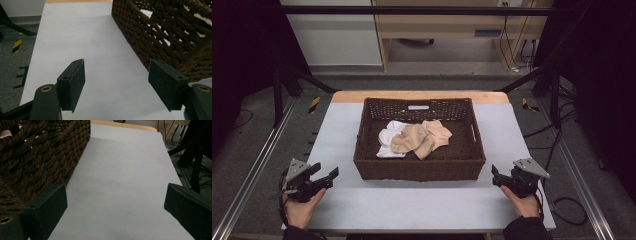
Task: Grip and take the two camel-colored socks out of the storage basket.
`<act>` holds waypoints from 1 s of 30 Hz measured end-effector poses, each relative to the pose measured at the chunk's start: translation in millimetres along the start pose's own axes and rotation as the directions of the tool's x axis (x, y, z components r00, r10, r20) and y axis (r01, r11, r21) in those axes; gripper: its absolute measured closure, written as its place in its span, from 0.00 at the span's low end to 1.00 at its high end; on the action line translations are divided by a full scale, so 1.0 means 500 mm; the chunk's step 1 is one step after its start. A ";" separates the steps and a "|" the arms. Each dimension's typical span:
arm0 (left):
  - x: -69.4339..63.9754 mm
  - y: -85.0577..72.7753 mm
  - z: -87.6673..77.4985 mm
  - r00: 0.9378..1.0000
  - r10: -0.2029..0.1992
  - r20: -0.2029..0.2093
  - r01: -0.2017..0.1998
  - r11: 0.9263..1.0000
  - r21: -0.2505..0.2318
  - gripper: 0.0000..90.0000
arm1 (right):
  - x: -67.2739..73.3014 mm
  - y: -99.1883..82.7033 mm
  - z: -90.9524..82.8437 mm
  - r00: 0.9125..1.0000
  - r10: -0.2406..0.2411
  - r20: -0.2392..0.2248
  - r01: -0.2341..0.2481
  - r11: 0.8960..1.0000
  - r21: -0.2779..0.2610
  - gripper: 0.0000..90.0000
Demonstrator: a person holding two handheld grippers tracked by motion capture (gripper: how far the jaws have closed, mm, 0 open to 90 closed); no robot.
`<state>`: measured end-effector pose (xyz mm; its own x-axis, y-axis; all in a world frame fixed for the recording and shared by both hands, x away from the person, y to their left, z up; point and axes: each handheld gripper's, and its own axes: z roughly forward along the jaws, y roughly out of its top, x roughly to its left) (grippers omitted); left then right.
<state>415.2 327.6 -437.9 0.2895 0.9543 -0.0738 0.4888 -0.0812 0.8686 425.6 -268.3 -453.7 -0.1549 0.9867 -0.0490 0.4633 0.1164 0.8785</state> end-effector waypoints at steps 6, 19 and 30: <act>0.000 0.026 -0.018 0.999 -0.044 0.027 0.045 0.997 -0.057 0.36 | 0.001 0.000 -0.001 1.000 0.003 -0.009 -0.003 1.000 0.005 0.06; -0.018 0.054 -0.034 0.999 -0.035 0.037 0.038 0.995 -0.088 0.42 | -0.005 -0.003 0.001 1.000 0.009 -0.010 -0.009 1.000 0.021 0.05; -0.049 0.105 -0.028 0.999 -0.010 0.052 0.016 0.993 -0.117 0.45 | -0.001 0.000 -0.002 1.000 0.007 -0.020 -0.007 1.000 0.015 0.05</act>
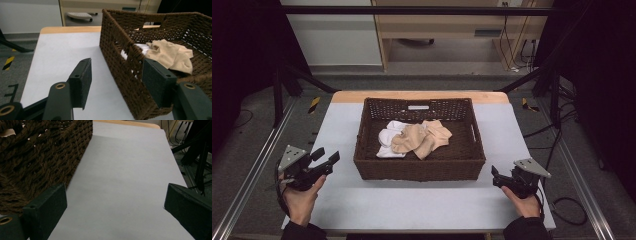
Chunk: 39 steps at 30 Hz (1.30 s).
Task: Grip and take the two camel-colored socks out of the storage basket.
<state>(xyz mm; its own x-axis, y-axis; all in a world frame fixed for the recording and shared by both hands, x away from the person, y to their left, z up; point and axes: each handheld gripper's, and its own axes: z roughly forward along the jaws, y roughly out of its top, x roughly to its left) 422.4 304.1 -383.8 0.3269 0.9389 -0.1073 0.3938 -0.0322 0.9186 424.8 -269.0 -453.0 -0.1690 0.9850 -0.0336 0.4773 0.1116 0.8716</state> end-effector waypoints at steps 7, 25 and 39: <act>-0.032 0.040 0.009 1.000 0.022 0.019 -0.021 0.999 -0.027 0.45 | 0.000 0.001 -0.003 1.000 0.000 -0.010 0.000 1.000 -0.006 0.05; -0.084 0.111 0.056 0.997 0.062 0.048 -0.060 0.997 -0.048 0.45 | -0.002 0.001 -0.002 1.000 -0.001 -0.020 0.001 1.000 -0.007 0.05; -0.112 0.142 0.114 0.996 0.073 0.060 -0.072 0.997 -0.031 0.43 | -0.003 0.001 0.002 1.000 0.009 -0.030 -0.009 1.000 -0.013 0.04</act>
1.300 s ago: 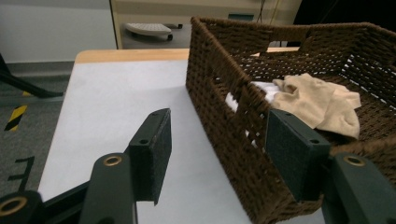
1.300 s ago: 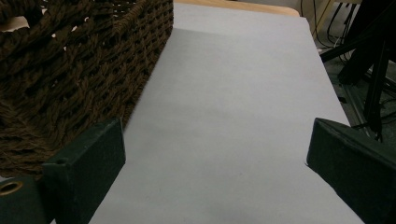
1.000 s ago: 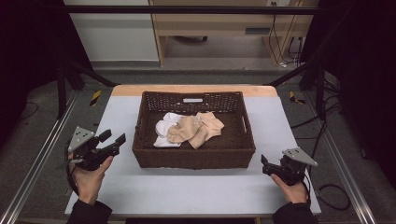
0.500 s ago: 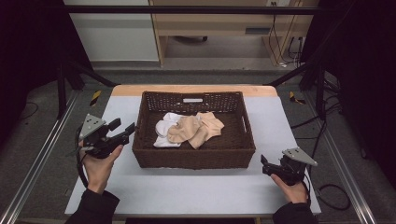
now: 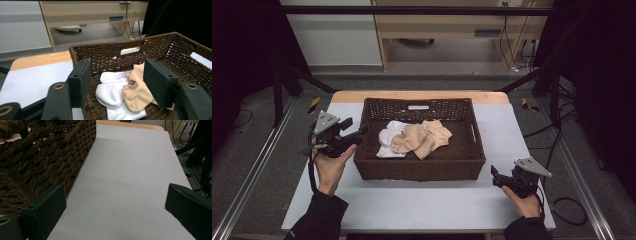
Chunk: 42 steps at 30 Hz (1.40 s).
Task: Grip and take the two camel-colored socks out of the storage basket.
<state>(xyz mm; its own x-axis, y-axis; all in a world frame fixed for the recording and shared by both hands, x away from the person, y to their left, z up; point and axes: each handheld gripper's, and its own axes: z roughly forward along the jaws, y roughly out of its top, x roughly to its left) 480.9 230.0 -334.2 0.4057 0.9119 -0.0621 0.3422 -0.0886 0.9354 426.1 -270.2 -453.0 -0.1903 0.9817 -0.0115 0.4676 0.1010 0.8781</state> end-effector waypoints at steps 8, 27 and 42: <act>-0.010 0.011 0.026 1.000 0.010 0.003 -0.010 1.000 0.008 0.42 | -0.002 0.000 0.002 1.000 0.004 0.004 -0.004 1.000 0.000 0.04; -0.062 0.031 0.139 0.994 0.112 -0.020 -0.110 0.992 0.067 0.42 | -0.002 0.001 0.005 1.000 0.001 0.009 -0.001 1.000 0.004 0.04; -0.064 -0.002 0.225 0.989 0.144 -0.023 -0.138 0.977 0.160 0.34 | -0.002 0.001 0.005 1.000 -0.008 0.016 0.008 1.000 0.001 0.04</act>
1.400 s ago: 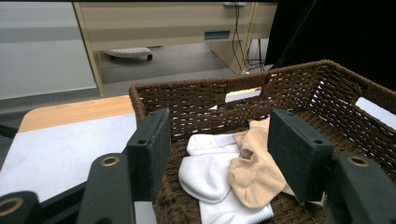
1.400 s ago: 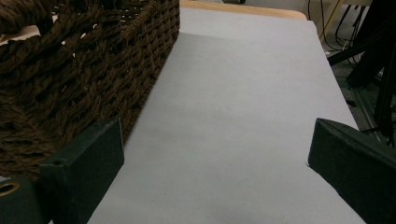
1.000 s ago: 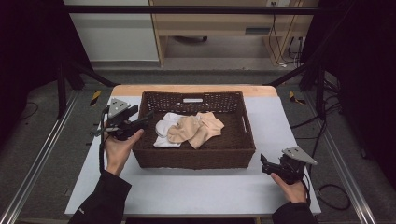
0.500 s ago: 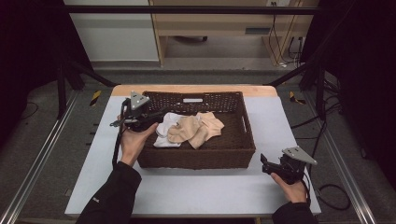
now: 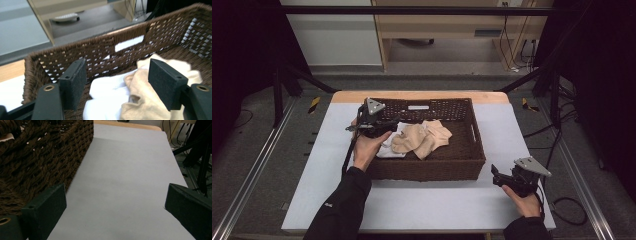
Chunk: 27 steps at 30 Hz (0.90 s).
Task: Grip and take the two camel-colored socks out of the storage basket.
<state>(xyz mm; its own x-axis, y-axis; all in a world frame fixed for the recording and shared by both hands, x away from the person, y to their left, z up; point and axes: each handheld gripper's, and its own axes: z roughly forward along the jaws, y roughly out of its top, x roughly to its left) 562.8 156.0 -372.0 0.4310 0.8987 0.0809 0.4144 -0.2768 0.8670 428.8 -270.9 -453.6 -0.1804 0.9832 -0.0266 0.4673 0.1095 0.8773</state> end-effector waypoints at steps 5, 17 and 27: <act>0.000 -0.008 0.023 1.000 0.015 -0.016 -0.015 0.998 0.054 0.37 | 0.001 0.000 0.001 1.000 -0.005 0.000 0.005 1.000 0.004 0.04; -0.003 -0.021 0.066 1.000 0.020 0.003 -0.020 0.991 0.135 0.42 | 0.000 0.000 0.002 1.000 -0.006 0.004 0.006 1.000 0.007 0.04; -0.008 -0.041 0.084 0.999 0.048 0.020 -0.051 0.974 0.220 0.42 | 0.000 0.000 0.002 1.000 -0.008 0.006 0.008 1.000 0.007 0.04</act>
<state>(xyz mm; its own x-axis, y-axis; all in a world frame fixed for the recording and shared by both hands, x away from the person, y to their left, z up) 586.2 143.7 -410.6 0.4665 0.8773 0.1127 0.5577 -0.3906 0.7324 429.6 -270.8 -454.2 -0.1793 0.9831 -0.0363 0.4719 0.1183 0.8737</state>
